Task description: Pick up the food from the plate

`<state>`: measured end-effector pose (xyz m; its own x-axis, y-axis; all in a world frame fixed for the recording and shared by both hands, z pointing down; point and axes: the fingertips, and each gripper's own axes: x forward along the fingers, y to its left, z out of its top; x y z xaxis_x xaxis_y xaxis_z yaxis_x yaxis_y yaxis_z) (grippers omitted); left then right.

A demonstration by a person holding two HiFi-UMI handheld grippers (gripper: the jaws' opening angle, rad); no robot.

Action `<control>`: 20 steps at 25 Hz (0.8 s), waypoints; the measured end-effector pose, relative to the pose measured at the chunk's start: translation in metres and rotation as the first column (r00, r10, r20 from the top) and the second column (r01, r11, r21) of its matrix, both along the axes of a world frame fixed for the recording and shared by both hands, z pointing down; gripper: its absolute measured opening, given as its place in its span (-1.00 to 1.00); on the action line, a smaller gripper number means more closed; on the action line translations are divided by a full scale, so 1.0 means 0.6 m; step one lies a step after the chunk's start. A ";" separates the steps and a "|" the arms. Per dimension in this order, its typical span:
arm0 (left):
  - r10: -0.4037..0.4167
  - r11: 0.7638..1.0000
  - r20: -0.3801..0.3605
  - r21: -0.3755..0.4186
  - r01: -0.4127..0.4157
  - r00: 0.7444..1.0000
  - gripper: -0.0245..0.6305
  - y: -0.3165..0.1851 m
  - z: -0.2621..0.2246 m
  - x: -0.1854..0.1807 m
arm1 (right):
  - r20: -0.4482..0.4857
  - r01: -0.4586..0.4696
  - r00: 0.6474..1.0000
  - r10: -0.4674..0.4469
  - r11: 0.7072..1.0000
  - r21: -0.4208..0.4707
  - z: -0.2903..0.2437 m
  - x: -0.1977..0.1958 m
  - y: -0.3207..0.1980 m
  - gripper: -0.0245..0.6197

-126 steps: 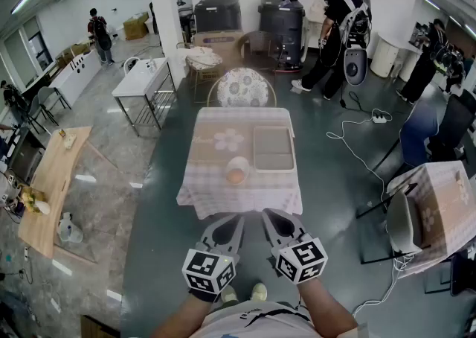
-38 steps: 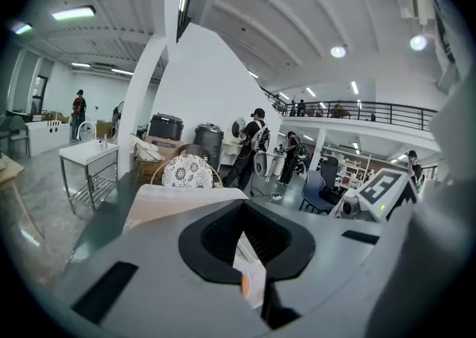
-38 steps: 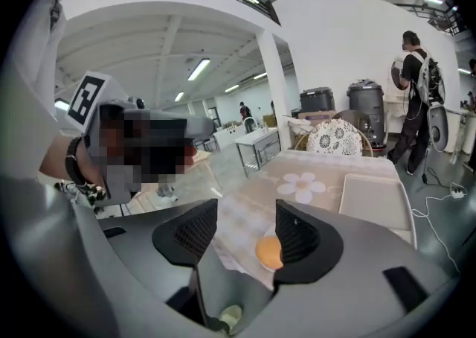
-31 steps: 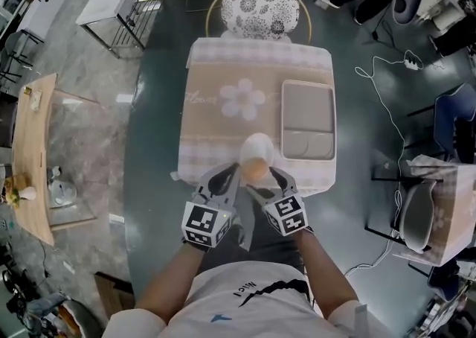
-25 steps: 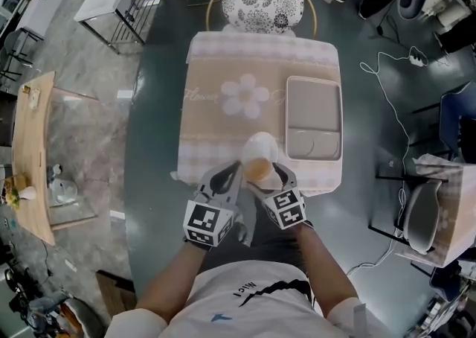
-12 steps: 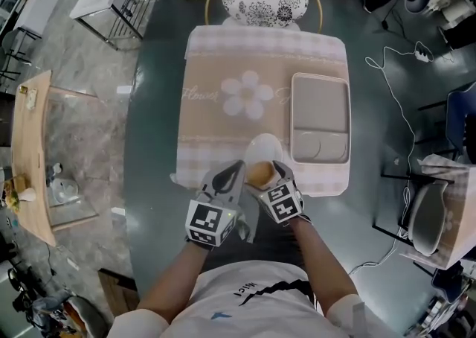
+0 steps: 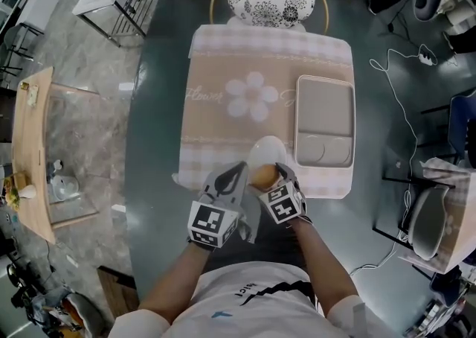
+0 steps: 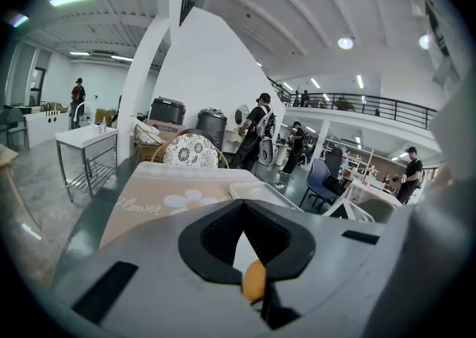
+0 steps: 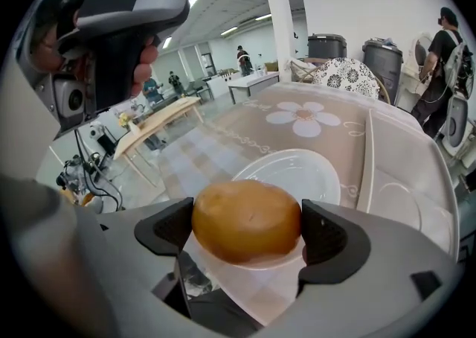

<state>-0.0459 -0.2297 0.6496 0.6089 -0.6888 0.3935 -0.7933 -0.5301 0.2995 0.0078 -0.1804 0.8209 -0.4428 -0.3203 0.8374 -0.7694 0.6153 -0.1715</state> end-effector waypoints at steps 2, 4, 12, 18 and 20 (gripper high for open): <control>-0.001 1.000 0.000 -0.002 0.001 1.000 -0.91 0.000 -0.002 -0.001 | 0.025 -0.013 1.000 0.012 1.000 0.013 -0.016 0.001 -0.007 0.39; 0.000 1.000 0.001 -0.005 0.000 1.000 -0.91 0.000 -0.006 -0.002 | 0.067 -0.034 0.997 0.031 0.999 0.040 -0.043 0.000 -0.019 0.39; 0.007 1.000 -0.003 0.006 -0.007 1.000 -0.91 0.011 -0.057 0.002 | 0.335 -0.191 0.928 0.163 0.980 0.053 -0.179 0.017 -0.045 0.39; 0.014 0.999 0.001 0.029 -0.014 1.000 -0.91 0.017 -0.107 0.010 | 0.428 -0.236 0.887 0.174 0.967 0.097 -0.278 0.028 -0.053 0.39; 0.016 0.999 -0.002 0.038 -0.016 1.000 -0.91 0.020 -0.122 0.012 | 0.446 -0.247 0.878 0.173 0.962 0.114 -0.305 0.032 -0.054 0.39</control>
